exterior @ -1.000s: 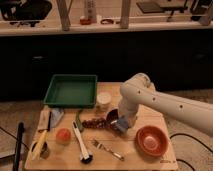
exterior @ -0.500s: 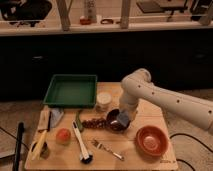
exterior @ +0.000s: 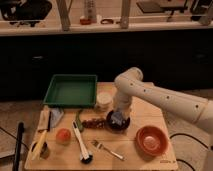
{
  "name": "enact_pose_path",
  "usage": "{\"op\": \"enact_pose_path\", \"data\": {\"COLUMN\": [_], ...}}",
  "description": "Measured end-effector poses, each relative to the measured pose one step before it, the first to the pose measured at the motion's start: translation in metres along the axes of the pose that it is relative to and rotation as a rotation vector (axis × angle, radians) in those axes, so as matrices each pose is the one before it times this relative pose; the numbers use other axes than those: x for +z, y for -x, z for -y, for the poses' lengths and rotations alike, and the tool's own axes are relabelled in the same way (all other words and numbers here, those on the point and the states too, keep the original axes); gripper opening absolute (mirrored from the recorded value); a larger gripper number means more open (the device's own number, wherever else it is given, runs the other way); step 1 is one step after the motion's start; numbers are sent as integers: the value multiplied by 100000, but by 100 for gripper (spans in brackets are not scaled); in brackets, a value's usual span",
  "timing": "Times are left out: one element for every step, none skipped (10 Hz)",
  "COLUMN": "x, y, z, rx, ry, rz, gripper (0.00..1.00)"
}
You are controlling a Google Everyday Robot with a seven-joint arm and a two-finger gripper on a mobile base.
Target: Wipe purple bowl with sponge
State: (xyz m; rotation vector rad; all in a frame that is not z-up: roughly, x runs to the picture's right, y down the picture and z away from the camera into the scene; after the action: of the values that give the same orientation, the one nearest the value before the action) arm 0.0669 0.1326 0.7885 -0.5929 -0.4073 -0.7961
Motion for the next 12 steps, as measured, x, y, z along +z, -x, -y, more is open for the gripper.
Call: {"op": "enact_pose_path", "data": {"x": [335, 434, 145, 84, 92, 66, -52, -120, -415, -498, -409, -501], "y": [433, 549, 579, 453, 616, 714, 803, 517, 349, -180, -251, -730], "z": [669, 932, 612, 191, -211, -550, -1023, -789, -1542, -1043, -547, -814], "rx": [-1761, -2915, -3094, -1825, -1753, -1048, -420, -50, 783, 1195, 993, 2209], "ry": [60, -264, -62, -83, 186, 191, 29, -486, -872, -605, -584, -979], "rz": [588, 1190, 1416, 1004, 1229, 1243, 1199, 703, 723, -86, -421, -1191], "gripper": [0, 0, 0, 0, 0, 0, 0, 0, 0, 0, 0, 0]}}
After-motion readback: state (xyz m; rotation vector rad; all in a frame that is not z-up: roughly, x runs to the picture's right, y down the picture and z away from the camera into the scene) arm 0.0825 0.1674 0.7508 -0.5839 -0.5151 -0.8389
